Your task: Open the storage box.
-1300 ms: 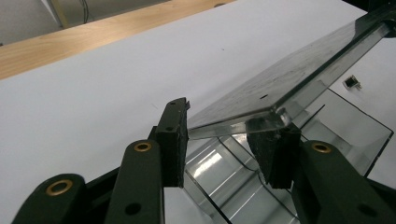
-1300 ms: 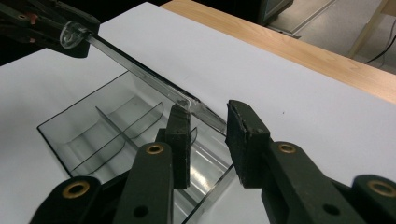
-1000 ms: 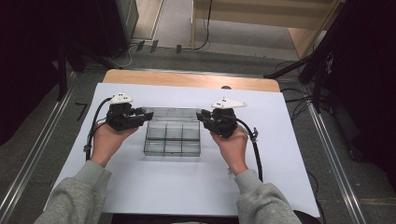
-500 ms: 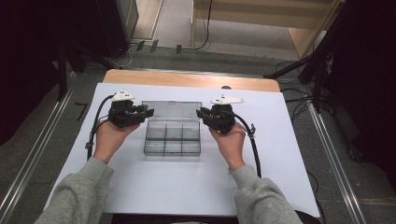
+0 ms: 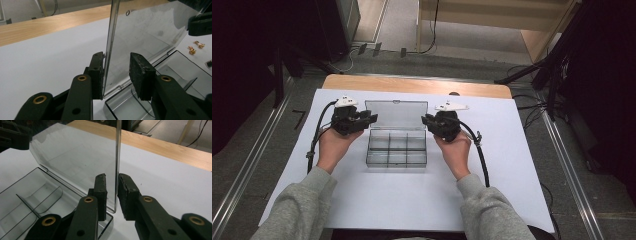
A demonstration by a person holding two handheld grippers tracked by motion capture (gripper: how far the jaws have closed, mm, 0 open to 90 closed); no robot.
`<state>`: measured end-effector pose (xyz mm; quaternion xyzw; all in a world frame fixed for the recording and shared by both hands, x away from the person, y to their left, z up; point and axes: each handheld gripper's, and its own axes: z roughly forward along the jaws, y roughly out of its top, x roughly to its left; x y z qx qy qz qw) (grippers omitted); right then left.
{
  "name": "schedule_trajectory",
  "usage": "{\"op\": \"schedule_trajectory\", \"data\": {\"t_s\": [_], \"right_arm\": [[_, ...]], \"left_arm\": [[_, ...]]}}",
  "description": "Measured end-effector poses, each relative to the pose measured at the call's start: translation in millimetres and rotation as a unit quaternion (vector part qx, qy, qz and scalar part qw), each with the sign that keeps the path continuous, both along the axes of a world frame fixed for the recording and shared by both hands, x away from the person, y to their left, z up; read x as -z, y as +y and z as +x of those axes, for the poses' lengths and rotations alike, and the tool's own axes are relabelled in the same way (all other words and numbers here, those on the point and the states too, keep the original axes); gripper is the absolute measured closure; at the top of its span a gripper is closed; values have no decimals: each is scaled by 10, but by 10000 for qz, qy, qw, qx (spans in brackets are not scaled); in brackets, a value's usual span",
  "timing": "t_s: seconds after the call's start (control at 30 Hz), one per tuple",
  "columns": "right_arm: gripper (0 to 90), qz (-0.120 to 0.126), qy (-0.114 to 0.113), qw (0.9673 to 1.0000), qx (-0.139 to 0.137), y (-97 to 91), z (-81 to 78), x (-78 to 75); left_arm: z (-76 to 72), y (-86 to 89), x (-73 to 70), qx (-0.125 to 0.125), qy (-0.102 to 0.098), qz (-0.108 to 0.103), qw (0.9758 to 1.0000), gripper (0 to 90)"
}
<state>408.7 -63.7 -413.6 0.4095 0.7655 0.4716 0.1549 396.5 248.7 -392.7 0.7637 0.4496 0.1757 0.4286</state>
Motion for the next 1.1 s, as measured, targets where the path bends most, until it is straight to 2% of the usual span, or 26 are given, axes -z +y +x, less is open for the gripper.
{"op": "schedule_trajectory", "data": {"t_s": [0.17, 0.27, 0.33, 0.43, 0.5, 0.57, 0.77, 0.8, 0.97, 1.1], "right_arm": [[776, -29, -3, 10000, 57, 34, 42, 59], [773, 5, -17, 10000, 94, 41, 67, 85], [767, 36, 0, 9999, 100, 40, 74, 93], [742, 46, 33, 9999, 99, 54, 101, 137], [731, 14, 29, 9999, 110, 67, 101, 150], [732, -101, -49, 9998, 142, 93, 101, 173], [722, -44, 58, 9998, 168, 104, 144, 232], [719, 19, 117, 9998, 164, 97, 162, 240], [696, 57, 187, 9997, 159, 98, 185, 259], [670, 155, 335, 9991, 221, 117, 217, 274]], "left_arm": [[44, 0, 36, -7, 18, -8, 10000, 640], [79, -12, 96, 23, 149, 107, 9998, 634], [85, -16, 107, 9, 162, 119, 9998, 632], [114, -6, 129, -37, 204, -15, 9998, 627], [122, -7, 139, -41, 207, -26, 9998, 620], [141, -4, 152, -60, 247, -62, 9997, 615], [201, -17, 167, -102, 350, -24, 9993, 607], [220, -25, 181, -179, 381, -39, 9991, 613], [250, -39, 204, -290, 471, -103, 9984, 606], [285, -48, 230, -364, 539, -106, 9978, 596]]}}
